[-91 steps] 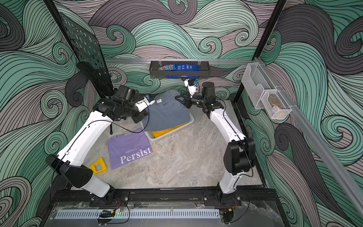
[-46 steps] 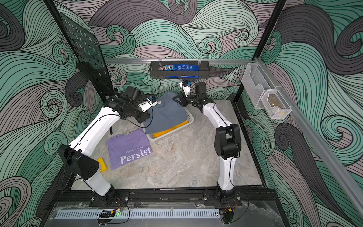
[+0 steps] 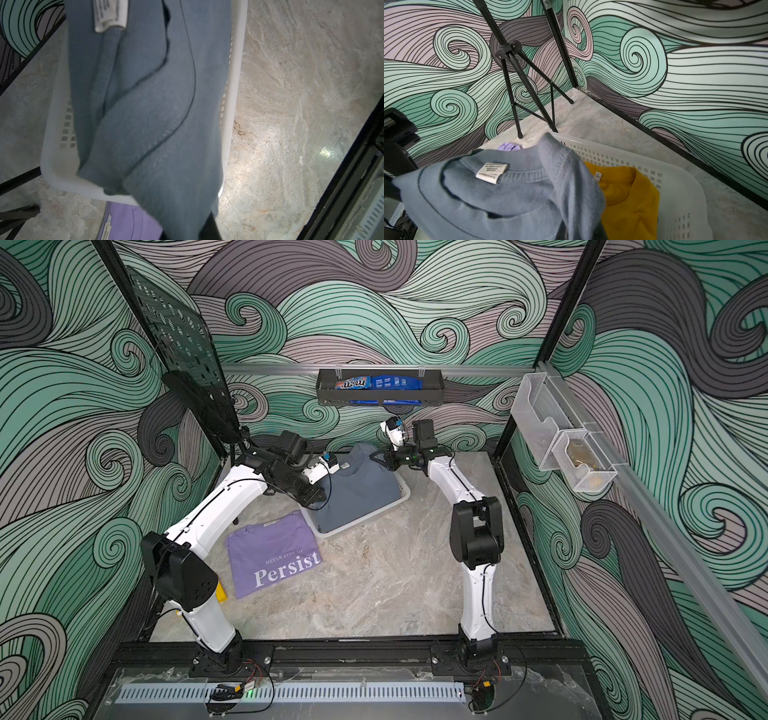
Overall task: Put the folded t-shirts into the basket
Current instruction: Place the T-shirt in the bin.
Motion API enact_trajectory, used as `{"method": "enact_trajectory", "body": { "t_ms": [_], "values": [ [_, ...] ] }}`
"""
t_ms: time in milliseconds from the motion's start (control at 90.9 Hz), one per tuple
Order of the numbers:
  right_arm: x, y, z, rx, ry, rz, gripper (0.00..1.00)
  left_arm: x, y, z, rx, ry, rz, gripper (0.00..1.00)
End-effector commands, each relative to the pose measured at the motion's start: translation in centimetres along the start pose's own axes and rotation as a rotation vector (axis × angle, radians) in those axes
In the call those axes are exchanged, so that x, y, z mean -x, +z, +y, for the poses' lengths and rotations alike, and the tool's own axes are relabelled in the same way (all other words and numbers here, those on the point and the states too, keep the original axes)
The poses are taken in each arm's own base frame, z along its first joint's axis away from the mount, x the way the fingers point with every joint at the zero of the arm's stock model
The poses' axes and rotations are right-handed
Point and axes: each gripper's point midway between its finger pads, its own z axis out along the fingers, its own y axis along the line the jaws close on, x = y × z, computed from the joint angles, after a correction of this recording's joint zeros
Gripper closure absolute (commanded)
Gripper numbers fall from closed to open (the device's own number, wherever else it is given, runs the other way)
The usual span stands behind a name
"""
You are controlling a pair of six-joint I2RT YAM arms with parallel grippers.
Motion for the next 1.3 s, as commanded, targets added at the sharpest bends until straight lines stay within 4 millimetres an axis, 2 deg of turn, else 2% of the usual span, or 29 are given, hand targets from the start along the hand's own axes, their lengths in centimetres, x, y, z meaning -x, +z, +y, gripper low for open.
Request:
{"method": "enact_trajectory", "body": {
  "t_ms": [0,88,363,594,671,770,825,902,980,1068,1200,1288],
  "values": [
    [0.1,0.0,-0.8,-0.023,-0.015,0.011,1.0,0.3,0.2,-0.7,-0.058,-0.035,-0.007,1.0],
    [-0.3,0.3,-1.3,-0.03,-0.01,0.016,1.0,-0.1,0.7,0.3,-0.01,-0.048,0.025,1.0],
    [-1.3,1.7,-3.2,-0.073,0.011,0.024,1.0,-1.5,3.1,5.3,0.171,-0.031,0.15,1.0],
    [-2.4,4.3,-4.6,-0.104,0.019,0.037,0.83,-1.8,4.8,9.1,0.316,0.01,0.197,1.0],
    [-2.7,5.2,-5.8,-0.14,0.025,0.038,0.73,-2.1,5.4,10.1,0.351,0.017,0.214,0.9],
    [-3.1,6.0,-7.8,-0.199,0.036,0.05,0.58,-2.5,6.2,11.0,0.389,0.022,0.24,0.69],
    [-3.4,6.3,-8.8,-0.226,0.038,0.064,0.53,-2.7,6.4,11.7,0.422,0.019,0.259,0.59],
    [-2.6,6.0,-9.5,-0.245,0.024,0.057,0.44,-2.6,6.0,12.6,0.474,0.019,0.268,0.5],
    [-1.1,5.1,-9.2,-0.242,0.014,0.035,0.43,-2.2,4.9,13.4,0.53,0.024,0.26,0.42],
    [0.5,3.9,-7.9,-0.235,-0.032,0.02,0.43,-1.4,3.8,13.6,0.565,0.039,0.228,0.33],
    [0.2,3.3,-5.0,-0.197,-0.088,0.028,0.43,-0.2,2.3,13.5,0.583,0.05,0.175,0.28],
    [-0.7,3.5,-3.0,-0.158,-0.114,0.042,0.45,0.4,2.4,12.1,0.51,0.054,0.133,0.28]
  ]
}}
